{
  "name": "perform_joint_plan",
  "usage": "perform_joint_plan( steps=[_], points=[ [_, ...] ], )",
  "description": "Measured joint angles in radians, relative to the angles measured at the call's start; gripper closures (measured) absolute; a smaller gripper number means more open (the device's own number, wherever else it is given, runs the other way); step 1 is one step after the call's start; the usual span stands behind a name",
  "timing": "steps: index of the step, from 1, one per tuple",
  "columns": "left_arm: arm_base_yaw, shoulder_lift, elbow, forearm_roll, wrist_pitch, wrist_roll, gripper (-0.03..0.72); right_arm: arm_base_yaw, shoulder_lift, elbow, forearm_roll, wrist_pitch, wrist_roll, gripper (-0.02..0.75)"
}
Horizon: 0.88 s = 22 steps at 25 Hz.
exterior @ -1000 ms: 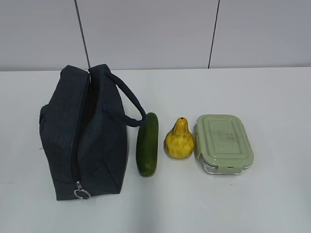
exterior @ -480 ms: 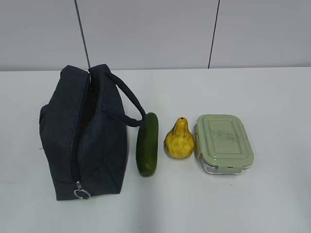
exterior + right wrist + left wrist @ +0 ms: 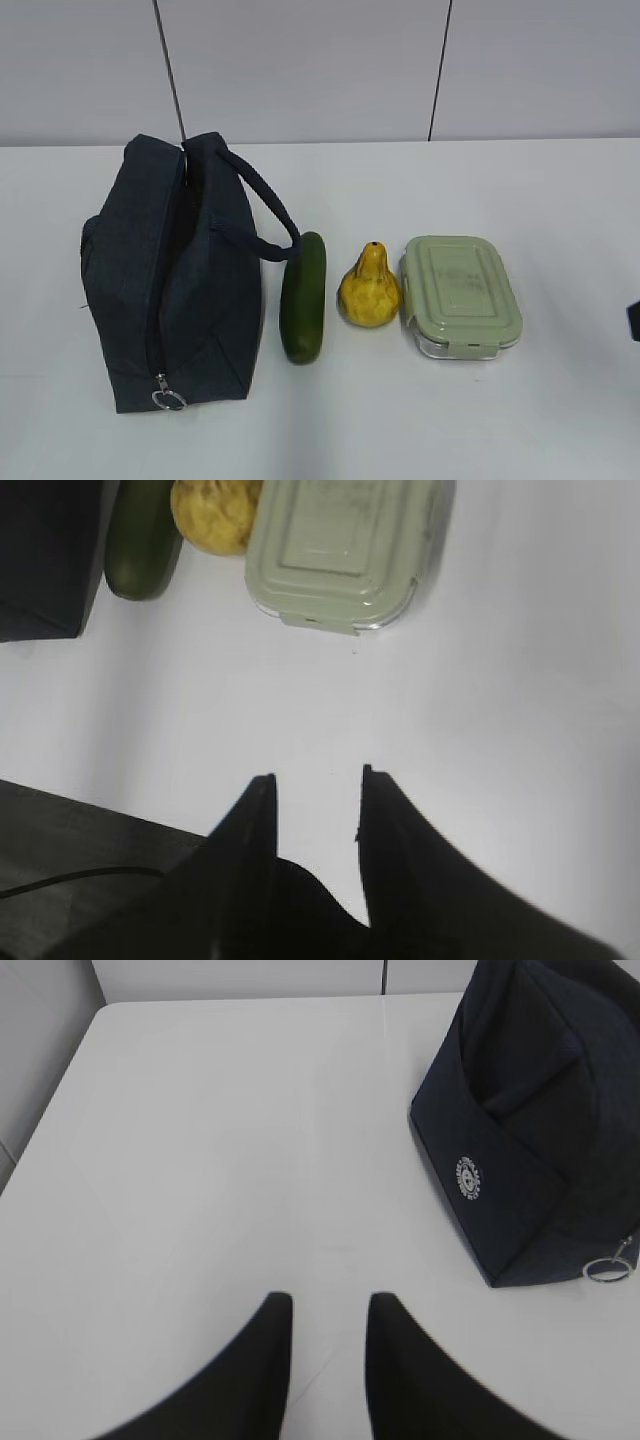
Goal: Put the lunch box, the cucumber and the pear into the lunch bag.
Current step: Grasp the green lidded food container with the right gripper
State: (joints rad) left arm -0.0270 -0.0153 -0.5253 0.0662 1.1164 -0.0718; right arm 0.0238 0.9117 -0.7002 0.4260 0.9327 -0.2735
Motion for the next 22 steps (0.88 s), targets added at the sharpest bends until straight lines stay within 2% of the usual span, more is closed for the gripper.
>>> perform_joint_plan(
  steps=[4,8,10,12,16,22],
  points=[
    [0.0,0.0,0.0,0.0,0.0,0.0,0.538,0.0,0.222,-0.081,0.097,-0.015,-0.109,0.505],
    [0.0,0.0,0.0,0.0,0.0,0.0,0.538,-0.019,0.418,-0.169,0.146,-0.02,-0.193,0.501],
    [0.0,0.0,0.0,0.0,0.0,0.0,0.538,-0.066,0.482,-0.194,0.196,-0.02,-0.238,0.5],
    [0.0,0.0,0.0,0.0,0.0,0.0,0.538,-0.146,0.534,-0.216,0.311,0.007,-0.337,0.498],
    [0.0,0.0,0.0,0.0,0.0,-0.001,0.538,-0.288,0.668,-0.271,0.474,0.168,-0.537,0.496],
    [0.0,0.0,0.0,0.0,0.0,-0.001,0.538,-0.314,0.818,-0.357,0.482,0.207,-0.661,0.495]
  ],
)
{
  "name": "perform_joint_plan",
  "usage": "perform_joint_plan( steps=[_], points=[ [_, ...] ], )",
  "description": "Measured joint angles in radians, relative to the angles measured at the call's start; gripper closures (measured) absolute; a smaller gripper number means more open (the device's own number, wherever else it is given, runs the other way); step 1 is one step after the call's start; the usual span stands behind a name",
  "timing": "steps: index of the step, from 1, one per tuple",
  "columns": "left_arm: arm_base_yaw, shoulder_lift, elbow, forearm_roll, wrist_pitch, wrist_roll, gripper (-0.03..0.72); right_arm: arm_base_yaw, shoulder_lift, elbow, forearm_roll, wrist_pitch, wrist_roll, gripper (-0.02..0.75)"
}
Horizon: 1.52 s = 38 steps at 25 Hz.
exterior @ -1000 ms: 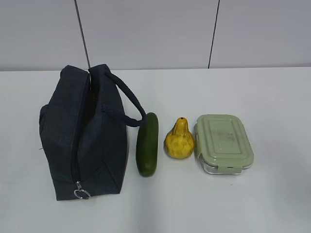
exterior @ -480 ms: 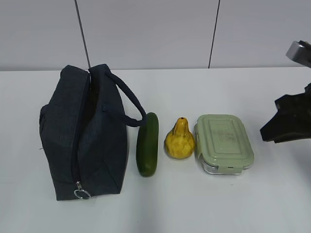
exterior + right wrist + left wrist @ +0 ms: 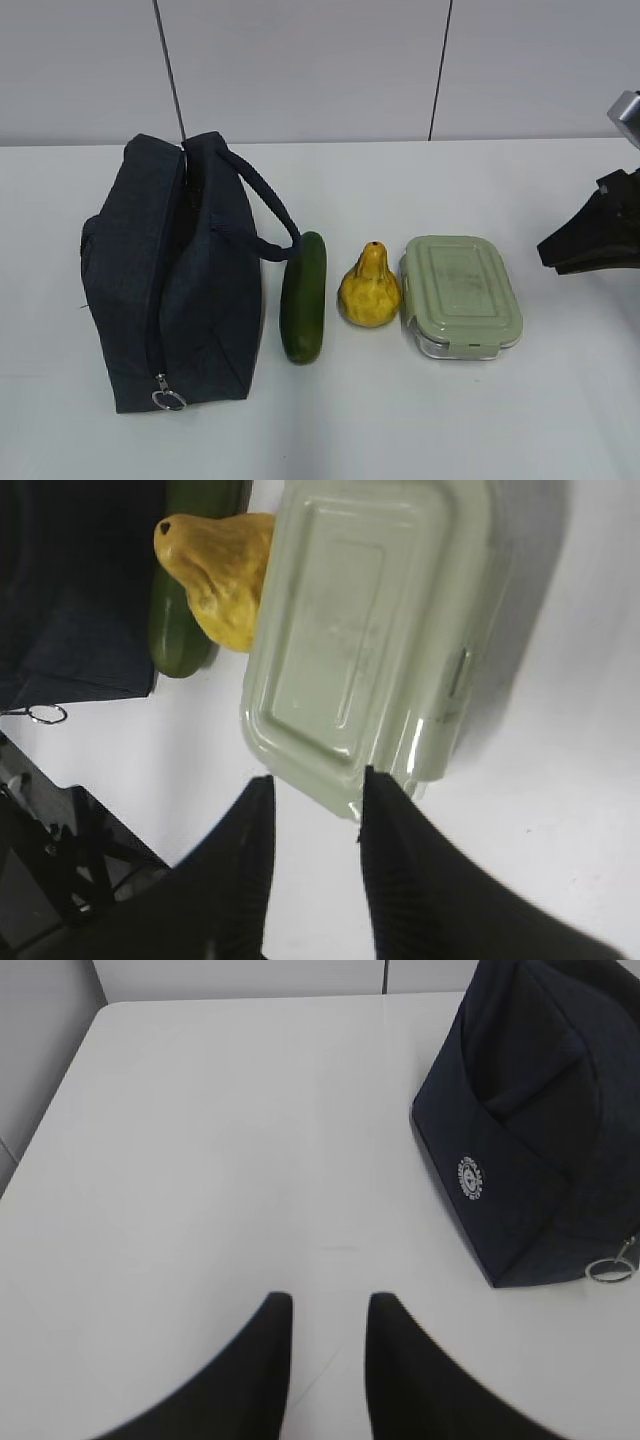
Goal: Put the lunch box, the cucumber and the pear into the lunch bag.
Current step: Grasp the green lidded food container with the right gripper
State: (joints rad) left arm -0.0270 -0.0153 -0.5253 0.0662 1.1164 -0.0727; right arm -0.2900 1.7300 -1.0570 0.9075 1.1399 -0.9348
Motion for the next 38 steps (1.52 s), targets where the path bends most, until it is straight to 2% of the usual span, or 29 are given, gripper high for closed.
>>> perform_joint_plan(
  steps=[4,9,12,22,38],
  points=[
    [0.0,0.0,0.0,0.0,0.0,0.0,0.538,0.0,0.039,-0.058,-0.027,-0.017,-0.04,0.478],
    [0.0,0.0,0.0,0.0,0.0,0.0,0.538,0.005,0.108,-0.107,-0.042,-0.024,-0.054,0.352],
    [0.0,0.0,0.0,0.0,0.0,0.0,0.538,0.018,0.148,-0.123,-0.051,-0.024,-0.065,0.324],
    [0.0,0.0,0.0,0.0,0.0,0.0,0.538,0.108,0.204,-0.16,-0.065,-0.097,-0.069,0.314],
    [0.0,0.0,0.0,0.0,0.0,0.0,0.538,0.114,0.28,-0.164,-0.043,-0.095,-0.003,0.314]
  ],
)
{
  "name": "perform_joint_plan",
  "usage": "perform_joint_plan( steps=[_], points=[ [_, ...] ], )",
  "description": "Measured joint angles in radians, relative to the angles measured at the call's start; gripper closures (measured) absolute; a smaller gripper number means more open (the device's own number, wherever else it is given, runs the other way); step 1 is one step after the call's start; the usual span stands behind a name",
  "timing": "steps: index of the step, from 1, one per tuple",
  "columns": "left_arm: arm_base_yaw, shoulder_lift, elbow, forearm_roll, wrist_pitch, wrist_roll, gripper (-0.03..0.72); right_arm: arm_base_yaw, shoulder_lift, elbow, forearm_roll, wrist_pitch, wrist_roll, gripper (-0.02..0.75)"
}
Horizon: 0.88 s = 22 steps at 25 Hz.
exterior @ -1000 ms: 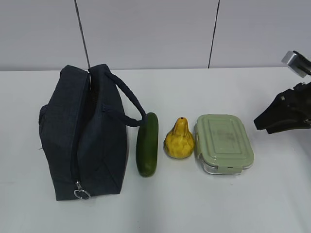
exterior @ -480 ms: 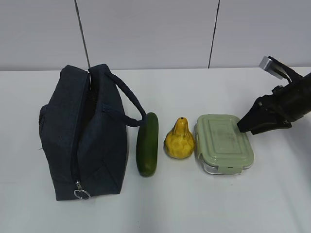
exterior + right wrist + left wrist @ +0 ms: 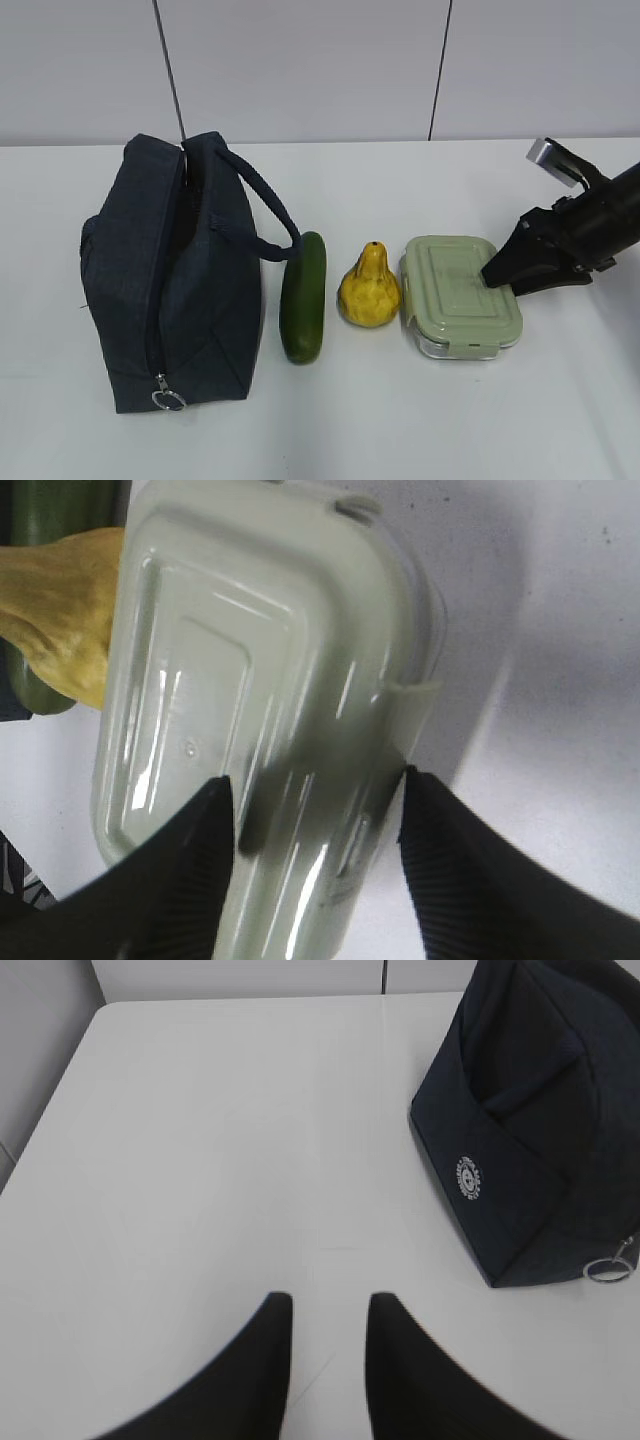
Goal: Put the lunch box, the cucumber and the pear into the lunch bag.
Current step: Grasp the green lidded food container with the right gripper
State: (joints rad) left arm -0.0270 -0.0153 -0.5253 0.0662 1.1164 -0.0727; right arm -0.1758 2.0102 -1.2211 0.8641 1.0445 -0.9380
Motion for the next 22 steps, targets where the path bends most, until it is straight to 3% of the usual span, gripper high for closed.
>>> perform_joint_plan(
  steps=[22],
  points=[
    [0.0,0.0,0.0,0.0,0.0,0.0,0.538,0.0,0.0,0.0,0.001,0.001,0.062,0.298]
  ],
)
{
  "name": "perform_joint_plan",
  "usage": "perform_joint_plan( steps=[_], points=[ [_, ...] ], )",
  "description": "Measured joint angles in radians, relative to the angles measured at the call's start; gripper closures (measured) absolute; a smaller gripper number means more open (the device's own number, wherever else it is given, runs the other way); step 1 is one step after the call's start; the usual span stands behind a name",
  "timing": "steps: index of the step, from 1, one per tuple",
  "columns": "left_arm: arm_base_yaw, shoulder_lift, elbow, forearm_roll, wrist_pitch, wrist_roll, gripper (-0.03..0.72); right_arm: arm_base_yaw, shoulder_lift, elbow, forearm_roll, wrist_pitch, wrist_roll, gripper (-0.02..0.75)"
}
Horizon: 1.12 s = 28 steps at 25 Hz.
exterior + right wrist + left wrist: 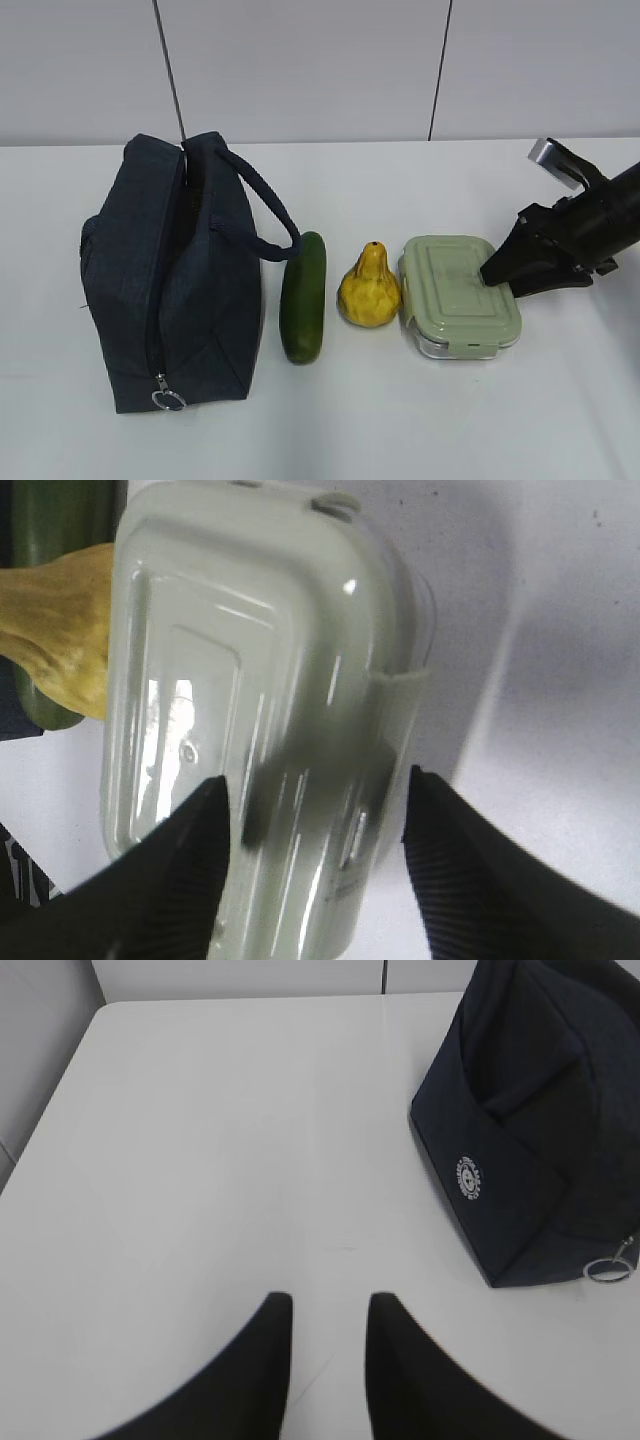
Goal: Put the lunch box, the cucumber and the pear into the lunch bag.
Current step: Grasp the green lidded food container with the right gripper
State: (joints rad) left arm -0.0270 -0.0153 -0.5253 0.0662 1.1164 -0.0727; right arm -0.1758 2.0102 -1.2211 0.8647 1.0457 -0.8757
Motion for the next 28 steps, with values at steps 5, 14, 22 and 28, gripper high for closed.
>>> perform_joint_plan(
  steps=[5,14,22,28],
  points=[
    [0.0,0.0,0.0,0.0,0.0,0.0,0.538,0.0,0.0,0.0,-0.006,0.0,0.005,0.236],
    [0.0,0.0,0.0,0.0,0.0,0.0,0.538,0.0,0.0,0.0,-0.006,0.0,0.006,0.22],
    [0.0,0.0,0.0,0.0,0.0,0.0,0.538,0.0,0.012,-0.002,0.014,0.004,-0.001,0.219],
    [0.0,0.0,0.0,0.0,0.0,0.0,0.538,0.0,0.05,-0.003,0.055,0.016,-0.015,0.219]
  ],
)
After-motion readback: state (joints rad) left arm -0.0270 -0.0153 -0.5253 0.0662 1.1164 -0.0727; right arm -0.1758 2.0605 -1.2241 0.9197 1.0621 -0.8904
